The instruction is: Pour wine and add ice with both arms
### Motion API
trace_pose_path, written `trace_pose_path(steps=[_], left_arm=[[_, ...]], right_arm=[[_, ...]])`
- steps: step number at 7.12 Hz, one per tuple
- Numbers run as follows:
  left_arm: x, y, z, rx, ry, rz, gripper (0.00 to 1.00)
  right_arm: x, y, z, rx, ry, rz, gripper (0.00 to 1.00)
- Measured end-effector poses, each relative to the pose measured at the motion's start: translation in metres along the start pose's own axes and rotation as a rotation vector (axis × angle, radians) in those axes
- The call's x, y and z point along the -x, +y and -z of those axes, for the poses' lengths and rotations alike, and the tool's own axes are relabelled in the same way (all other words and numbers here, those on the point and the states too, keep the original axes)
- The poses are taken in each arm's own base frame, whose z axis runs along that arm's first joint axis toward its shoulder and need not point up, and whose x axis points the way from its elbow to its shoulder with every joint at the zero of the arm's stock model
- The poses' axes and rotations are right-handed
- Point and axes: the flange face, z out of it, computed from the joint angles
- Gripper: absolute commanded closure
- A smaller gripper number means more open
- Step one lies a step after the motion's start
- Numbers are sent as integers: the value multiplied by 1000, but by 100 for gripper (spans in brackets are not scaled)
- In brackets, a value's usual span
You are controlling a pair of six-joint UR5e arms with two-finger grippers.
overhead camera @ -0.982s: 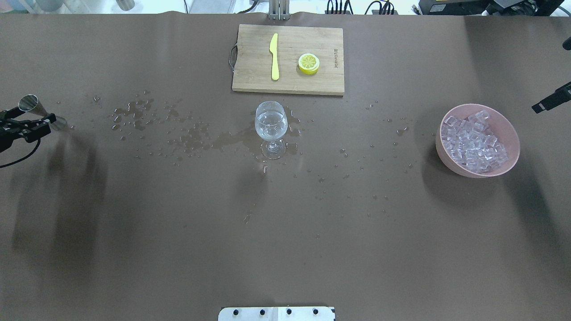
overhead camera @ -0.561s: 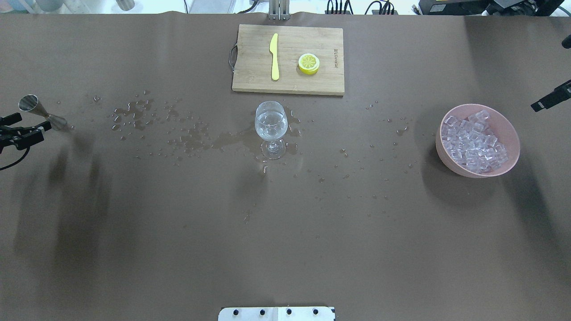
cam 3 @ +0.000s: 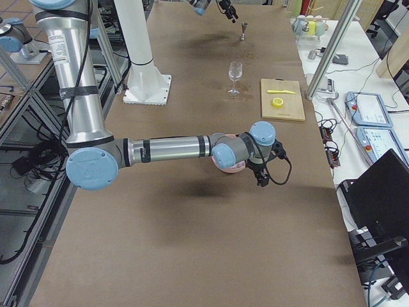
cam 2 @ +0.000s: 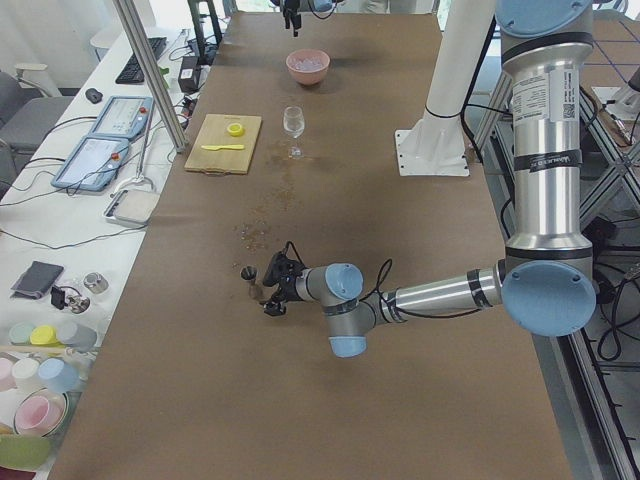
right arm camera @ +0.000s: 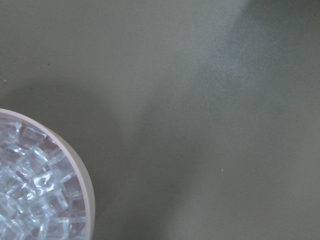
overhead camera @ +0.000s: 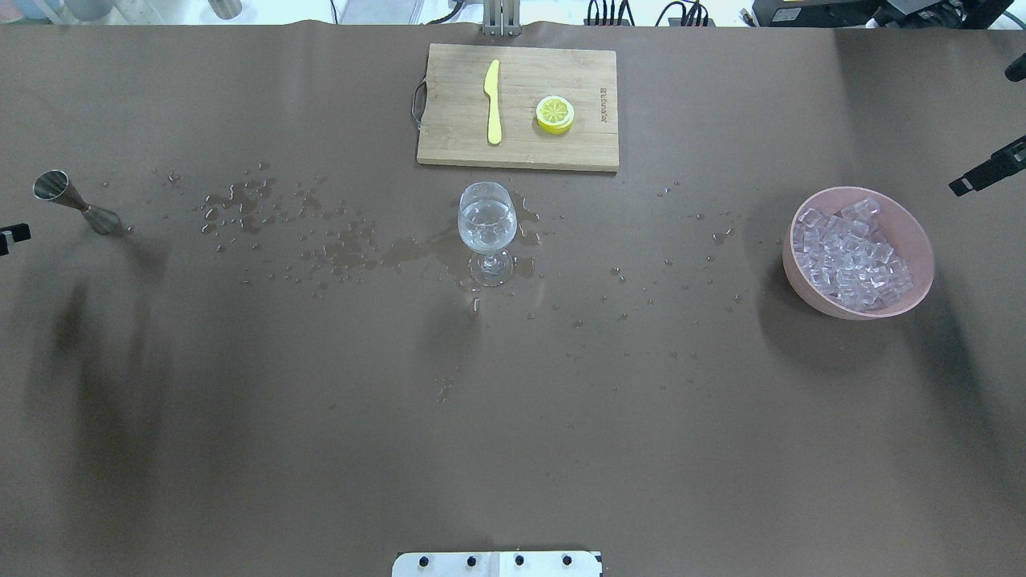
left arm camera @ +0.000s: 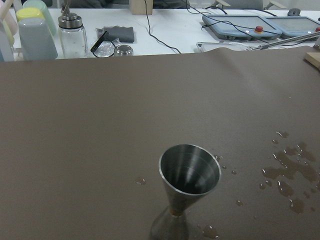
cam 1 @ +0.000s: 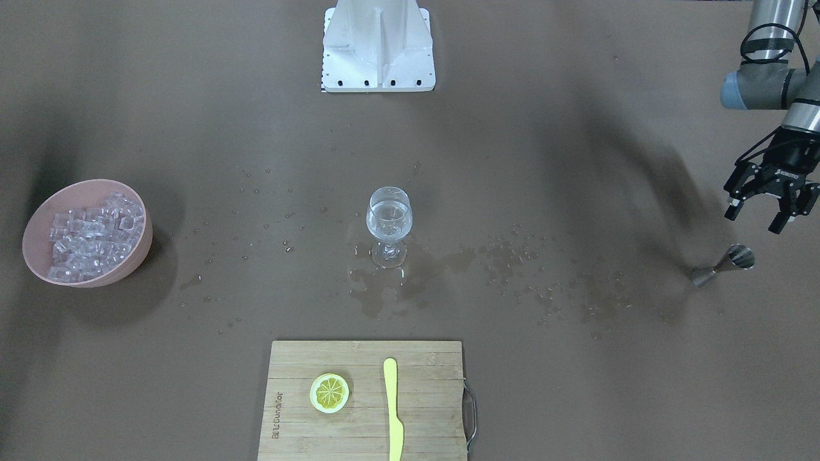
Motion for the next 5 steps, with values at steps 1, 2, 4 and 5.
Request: trace_pose_path(steps=[1, 2, 4, 5], left_arm=[[7, -24, 14, 84, 2, 60, 3], [7, -47, 29, 160, 13, 125, 3], [-11, -76, 46, 321, 31, 276, 3], [-25, -90, 56, 387, 25, 373, 3]], right_arm=[[8, -6, 2, -7, -2, -19, 0], [21, -12, 2, -12, -7, -49, 0], [56, -19, -2, -14, -7, -129, 0], [77, -22, -1, -23, -7, -169, 0]])
